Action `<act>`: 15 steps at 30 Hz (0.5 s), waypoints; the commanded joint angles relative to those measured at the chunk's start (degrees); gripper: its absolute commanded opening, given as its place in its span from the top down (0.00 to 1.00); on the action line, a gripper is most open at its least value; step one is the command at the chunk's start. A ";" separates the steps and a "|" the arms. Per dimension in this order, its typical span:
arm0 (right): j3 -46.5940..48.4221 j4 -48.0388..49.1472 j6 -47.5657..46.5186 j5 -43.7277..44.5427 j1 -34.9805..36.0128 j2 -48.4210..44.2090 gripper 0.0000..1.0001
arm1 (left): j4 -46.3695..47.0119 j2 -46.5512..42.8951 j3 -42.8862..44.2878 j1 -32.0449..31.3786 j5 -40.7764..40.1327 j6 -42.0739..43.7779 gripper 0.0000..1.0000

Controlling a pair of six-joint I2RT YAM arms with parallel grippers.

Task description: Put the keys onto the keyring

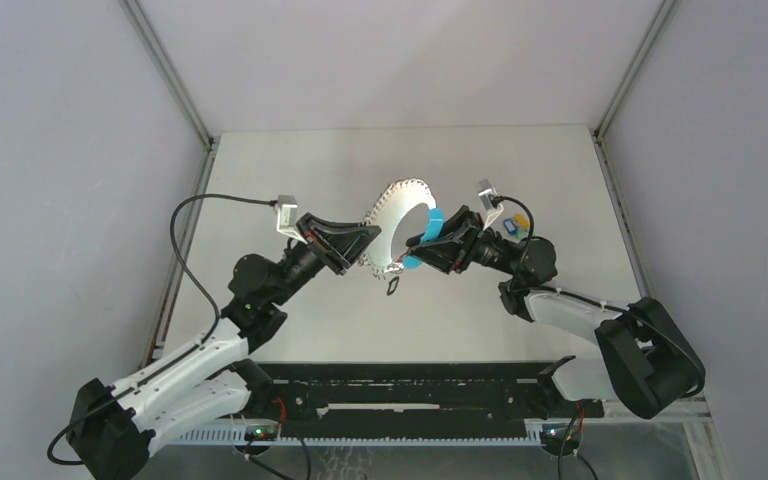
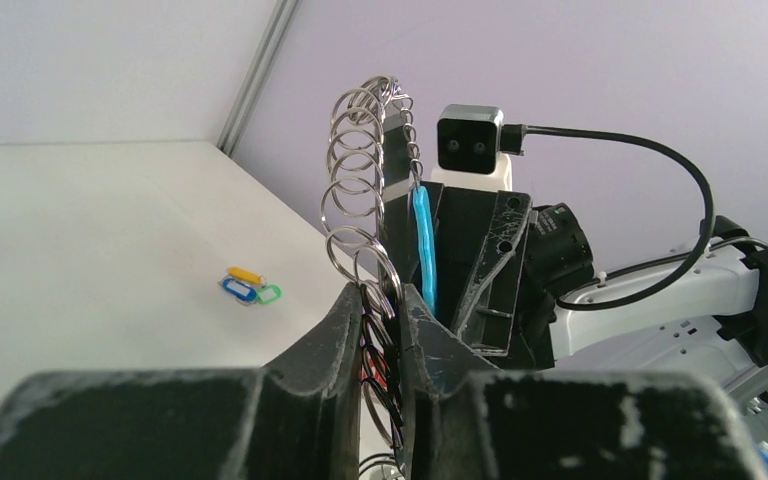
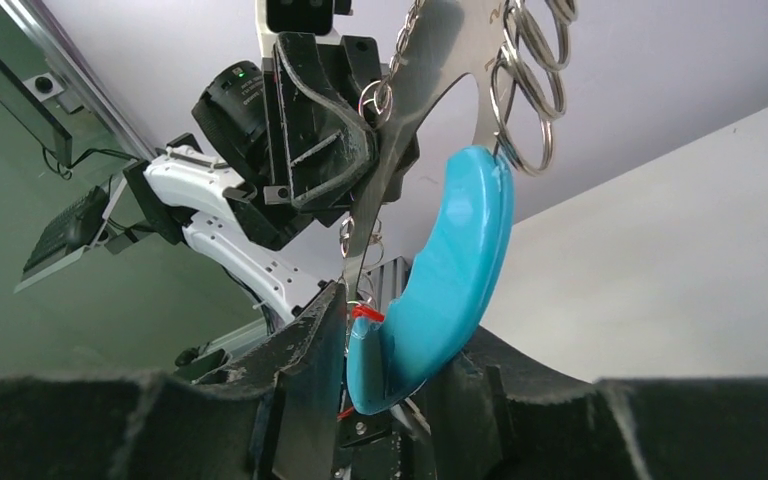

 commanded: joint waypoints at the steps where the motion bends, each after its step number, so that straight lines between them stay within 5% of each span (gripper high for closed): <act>1: 2.81 4.35 1.02 -0.32 0.79 -2.24 0.70 | 4.02 -1.16 -1.31 0.35 0.64 -0.12 1.00; 6: 2.95 4.38 1.18 -0.28 0.89 -3.23 1.00 | 3.95 -0.92 -2.07 0.35 0.53 -1.54 0.95; 15: 2.91 4.46 2.68 2.45 0.37 -6.11 1.00 | -6.16 -8.41 -4.37 0.35 -5.61 3.86 0.59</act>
